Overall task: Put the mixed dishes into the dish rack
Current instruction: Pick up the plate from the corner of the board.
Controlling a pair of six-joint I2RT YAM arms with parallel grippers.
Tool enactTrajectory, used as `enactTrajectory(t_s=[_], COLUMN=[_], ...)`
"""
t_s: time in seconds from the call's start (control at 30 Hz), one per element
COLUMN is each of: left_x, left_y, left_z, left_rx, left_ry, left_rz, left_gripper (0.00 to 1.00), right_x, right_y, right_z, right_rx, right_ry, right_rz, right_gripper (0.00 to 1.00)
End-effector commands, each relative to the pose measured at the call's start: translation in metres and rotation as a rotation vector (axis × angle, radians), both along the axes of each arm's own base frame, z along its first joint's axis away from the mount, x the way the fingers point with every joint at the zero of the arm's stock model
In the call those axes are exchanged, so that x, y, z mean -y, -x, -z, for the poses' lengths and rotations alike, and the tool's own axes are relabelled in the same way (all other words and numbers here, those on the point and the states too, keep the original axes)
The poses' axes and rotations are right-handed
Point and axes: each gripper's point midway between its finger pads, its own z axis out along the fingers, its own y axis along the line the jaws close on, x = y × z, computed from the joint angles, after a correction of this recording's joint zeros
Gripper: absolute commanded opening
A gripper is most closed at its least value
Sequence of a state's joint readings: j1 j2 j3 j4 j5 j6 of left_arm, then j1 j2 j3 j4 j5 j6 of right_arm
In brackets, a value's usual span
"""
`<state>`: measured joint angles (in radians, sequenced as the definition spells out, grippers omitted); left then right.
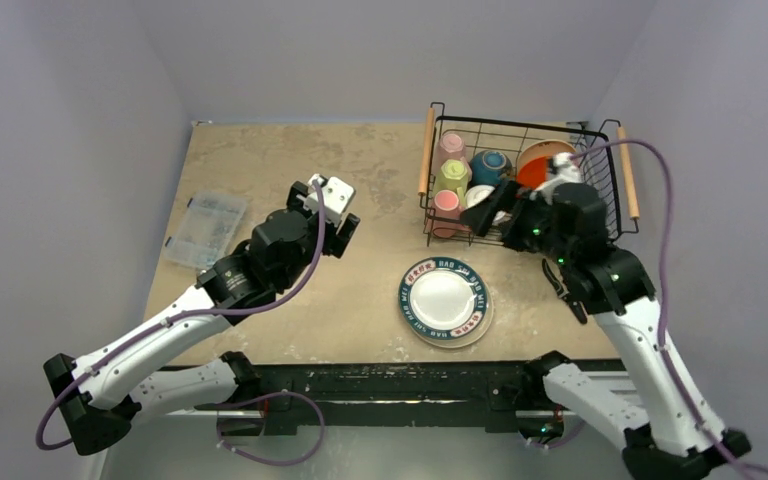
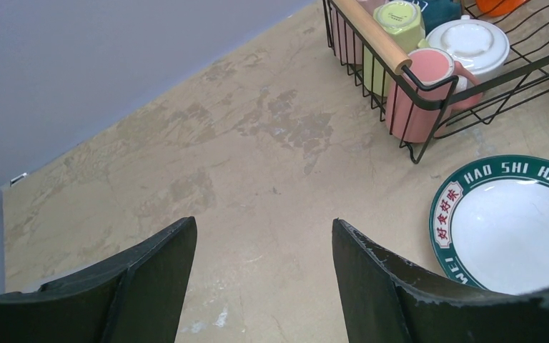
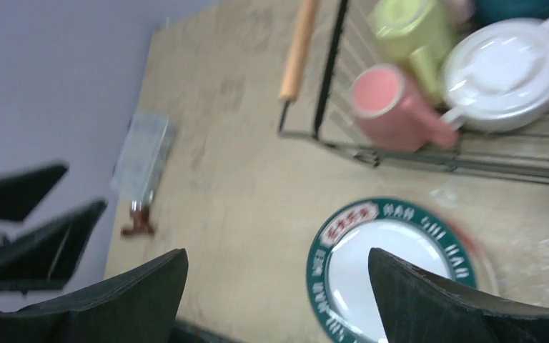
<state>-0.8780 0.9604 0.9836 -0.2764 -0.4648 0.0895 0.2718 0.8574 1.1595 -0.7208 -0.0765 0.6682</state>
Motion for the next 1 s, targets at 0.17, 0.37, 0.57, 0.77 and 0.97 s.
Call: enactTrajectory(t_s=[0.17, 0.37, 0.57, 0.77, 0.97], left_x=[0.008, -0.004, -0.018, -0.03, -0.05], left_y=[-0.008, 0.0, 0.013, 0.025, 0.05], left_z=[-0.03, 0.022, 0.151, 0.236, 0.295], left_rx=[0.044, -0.02, -0.229, -0.411, -0.546], left_ry=[0.059, -0.017, -0.266, -0.486, -0.665], left_rz=[-0.002, -0.006, -0.007, -0.001, 0.022], left_gripper=[0.68, 0.68, 0.68, 0.68, 0.68], right_x=[-0.13, -0.079, -0.029, -0.024, -0.022], right_y=[0.05, 0.075, 0.094, 0.105, 0.109], right_z=[0.063, 0.131, 0.155, 0.154, 0.148], right_rx=[-0.114, -0.267, -0.319, -0.318, -0.273], right_ry=[0.176, 0.141, 0.112, 0.1, 0.098], right_rz=[-0.272, -0.063, 0.108, 0.061, 0.002], right_gripper=[0.99, 0.99, 0.99, 0.99, 0.99])
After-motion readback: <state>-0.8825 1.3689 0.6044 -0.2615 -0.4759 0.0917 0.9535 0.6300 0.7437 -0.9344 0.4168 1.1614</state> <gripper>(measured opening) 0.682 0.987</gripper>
